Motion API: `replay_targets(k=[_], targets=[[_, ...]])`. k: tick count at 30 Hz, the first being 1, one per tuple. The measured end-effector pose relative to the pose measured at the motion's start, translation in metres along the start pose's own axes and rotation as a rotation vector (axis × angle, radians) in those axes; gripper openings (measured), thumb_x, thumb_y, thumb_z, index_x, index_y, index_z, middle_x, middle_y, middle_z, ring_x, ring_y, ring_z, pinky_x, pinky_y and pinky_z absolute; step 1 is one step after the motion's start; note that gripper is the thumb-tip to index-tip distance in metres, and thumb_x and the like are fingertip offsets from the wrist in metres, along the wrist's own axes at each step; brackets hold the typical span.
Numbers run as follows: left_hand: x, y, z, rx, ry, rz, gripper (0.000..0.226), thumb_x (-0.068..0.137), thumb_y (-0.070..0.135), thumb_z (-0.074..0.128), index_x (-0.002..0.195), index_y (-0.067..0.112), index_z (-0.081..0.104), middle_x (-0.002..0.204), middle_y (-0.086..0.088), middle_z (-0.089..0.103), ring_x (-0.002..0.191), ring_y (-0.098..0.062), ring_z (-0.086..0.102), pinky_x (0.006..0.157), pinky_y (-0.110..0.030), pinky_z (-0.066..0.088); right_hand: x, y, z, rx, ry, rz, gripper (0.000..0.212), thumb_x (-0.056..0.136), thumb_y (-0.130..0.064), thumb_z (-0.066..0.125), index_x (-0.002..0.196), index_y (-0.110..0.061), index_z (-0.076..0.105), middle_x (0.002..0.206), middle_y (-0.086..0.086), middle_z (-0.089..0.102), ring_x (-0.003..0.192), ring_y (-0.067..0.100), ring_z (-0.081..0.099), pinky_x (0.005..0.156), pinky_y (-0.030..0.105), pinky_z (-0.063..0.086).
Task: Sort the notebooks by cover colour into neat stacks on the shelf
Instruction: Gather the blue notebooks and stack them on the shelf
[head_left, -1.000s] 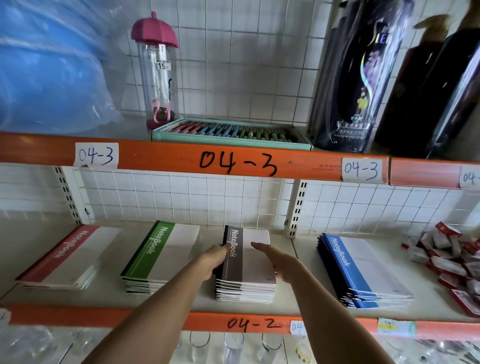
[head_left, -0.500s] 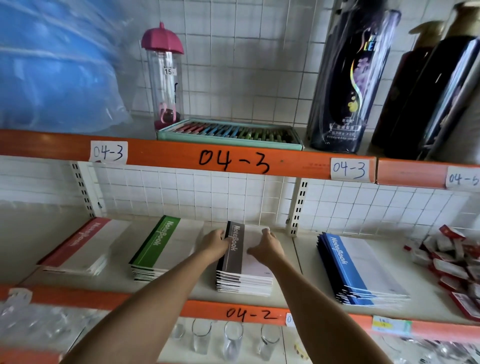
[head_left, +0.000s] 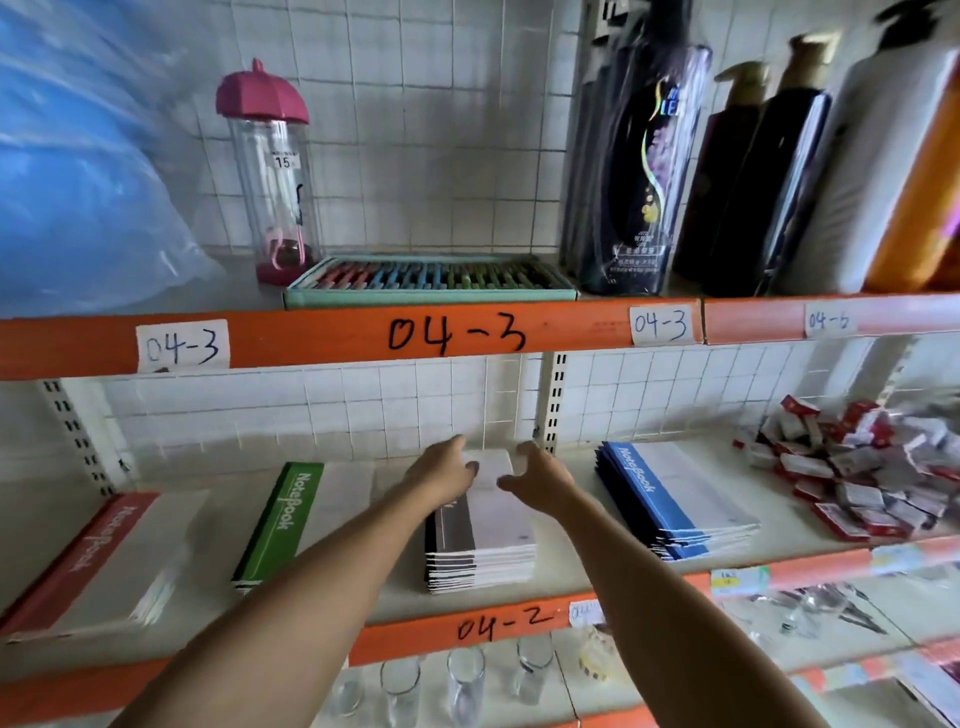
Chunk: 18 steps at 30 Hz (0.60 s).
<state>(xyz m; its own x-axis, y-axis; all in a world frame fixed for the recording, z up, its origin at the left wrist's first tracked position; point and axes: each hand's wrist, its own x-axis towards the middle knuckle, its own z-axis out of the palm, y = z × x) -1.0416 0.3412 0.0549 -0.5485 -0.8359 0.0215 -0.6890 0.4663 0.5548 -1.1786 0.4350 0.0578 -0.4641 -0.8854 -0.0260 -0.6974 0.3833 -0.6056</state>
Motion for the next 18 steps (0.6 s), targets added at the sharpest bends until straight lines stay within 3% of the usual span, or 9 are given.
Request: replay_targets(k=[4,9,14,18], targets=[[0.006,0.026,0.008,0.072,-0.065,0.104,0.045,0.098,0.033,0.052,0.139,0.015,0.046,0.139,-0.012,0.055,0.12,-0.03,0.056,0.09,-0.031,0.046,-0.014,0.023,-0.019,-0.005,0.063,0.054,0.056,0.089,-0.025,0.068,0.14,-0.014,0.049,0.135,0.01,0.058,0.12,0.027,0.055,0.089,0.024,0.04],[0.012,0.063,0.027,0.081,-0.094,0.18,0.047,0.097,0.034,0.056,0.138,0.011,0.048,0.137,-0.015,0.056,0.119,-0.031,0.056,0.092,-0.031,0.047,-0.022,0.062,-0.045,0.01,0.13,0.151,0.06,0.086,-0.028,0.069,0.14,-0.014,0.048,0.133,0.009,0.059,0.123,0.026,0.054,0.096,0.028,0.041],[0.028,0.108,0.058,0.058,-0.087,0.163,0.039,0.094,0.035,0.057,0.127,0.014,0.054,0.127,-0.014,0.061,0.108,-0.031,0.06,0.091,-0.037,0.051,-0.009,0.104,-0.082,0.005,0.146,0.132,0.052,0.086,-0.026,0.068,0.132,-0.01,0.051,0.127,0.013,0.058,0.117,0.03,0.055,0.083,0.028,0.042],[0.036,0.149,0.096,0.07,-0.097,0.107,0.046,0.096,0.03,0.056,0.137,0.011,0.049,0.137,-0.017,0.055,0.122,-0.032,0.054,0.097,-0.033,0.047,0.003,0.146,-0.11,0.015,0.115,0.128,0.061,0.089,-0.025,0.067,0.142,-0.008,0.042,0.138,0.015,0.052,0.121,0.03,0.054,0.088,0.027,0.042]])
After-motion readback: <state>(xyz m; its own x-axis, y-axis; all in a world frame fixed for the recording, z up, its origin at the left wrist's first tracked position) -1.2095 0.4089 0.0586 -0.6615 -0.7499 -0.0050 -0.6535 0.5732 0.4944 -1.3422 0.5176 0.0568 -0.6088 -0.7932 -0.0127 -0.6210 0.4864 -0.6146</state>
